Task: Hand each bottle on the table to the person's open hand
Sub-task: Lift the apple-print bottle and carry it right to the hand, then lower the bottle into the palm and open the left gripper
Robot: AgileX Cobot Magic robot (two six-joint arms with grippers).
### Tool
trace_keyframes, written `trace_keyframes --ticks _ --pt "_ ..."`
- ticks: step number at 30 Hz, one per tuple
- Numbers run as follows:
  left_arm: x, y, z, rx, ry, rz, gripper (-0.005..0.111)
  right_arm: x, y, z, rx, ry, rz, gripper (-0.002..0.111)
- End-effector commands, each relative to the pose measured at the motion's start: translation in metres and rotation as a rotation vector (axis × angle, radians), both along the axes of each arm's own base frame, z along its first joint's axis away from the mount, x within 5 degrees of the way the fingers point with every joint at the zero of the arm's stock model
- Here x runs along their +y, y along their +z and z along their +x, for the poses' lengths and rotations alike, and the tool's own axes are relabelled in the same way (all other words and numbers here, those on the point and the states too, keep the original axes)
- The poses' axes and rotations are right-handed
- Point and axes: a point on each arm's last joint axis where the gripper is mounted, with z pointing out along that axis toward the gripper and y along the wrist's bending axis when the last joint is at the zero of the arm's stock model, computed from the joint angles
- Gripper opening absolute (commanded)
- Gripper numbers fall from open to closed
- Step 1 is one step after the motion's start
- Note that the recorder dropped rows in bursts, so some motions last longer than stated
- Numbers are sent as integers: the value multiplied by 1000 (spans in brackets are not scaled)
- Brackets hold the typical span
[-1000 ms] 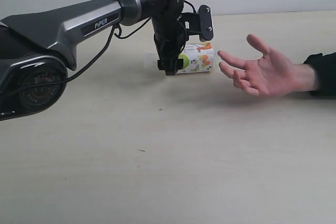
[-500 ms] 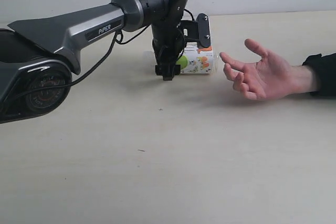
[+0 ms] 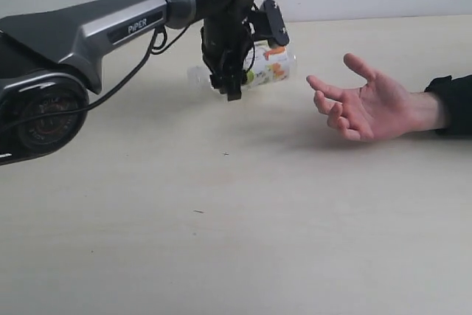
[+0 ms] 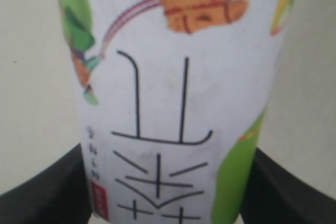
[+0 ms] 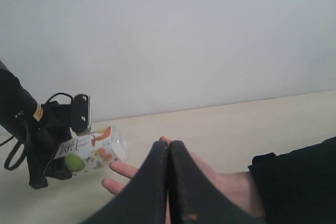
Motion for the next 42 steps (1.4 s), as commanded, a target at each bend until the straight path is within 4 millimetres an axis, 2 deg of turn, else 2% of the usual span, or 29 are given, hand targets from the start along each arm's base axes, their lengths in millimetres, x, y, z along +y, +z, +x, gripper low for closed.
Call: trace_keyframes --ticks 1,5,7,10,15,22,26,29,33,38,42 --pt "1 50 -7 -64 202 -164 1 -1 0 0 -8 -8 5 0" --pt "-2 88 -20 -33 452 -404 1 -1 0 0 -8 -8 5 0" --pt "-6 96 -27 5 535 -474 1 -1 0 0 -8 -8 5 0" --pt "-17 107 -39 63 564 -540 1 -1 0 0 -8 -8 5 0" --pt "-47 129 -68 67 535 -596 0 -1 0 0 -8 -8 5 0" --pt "-100 138 -114 53 562 -674 0 -1 0 0 -8 -8 5 0" --pt "-127 139 -131 6 604 -781 0 -1 0 0 -8 -8 5 0" --pt "-140 130 -140 -64 692 -827 0 -1 0 0 -8 -8 5 0" --pt "-149 106 -149 -148 808 -858 0 -1 0 0 -8 -8 5 0" --pt "-159 66 -154 -66 940 -1011 0 -1 0 0 -8 -8 5 0" --pt "-160 45 -155 -35 995 -1089 0 -1 0 0 -8 -8 5 0"
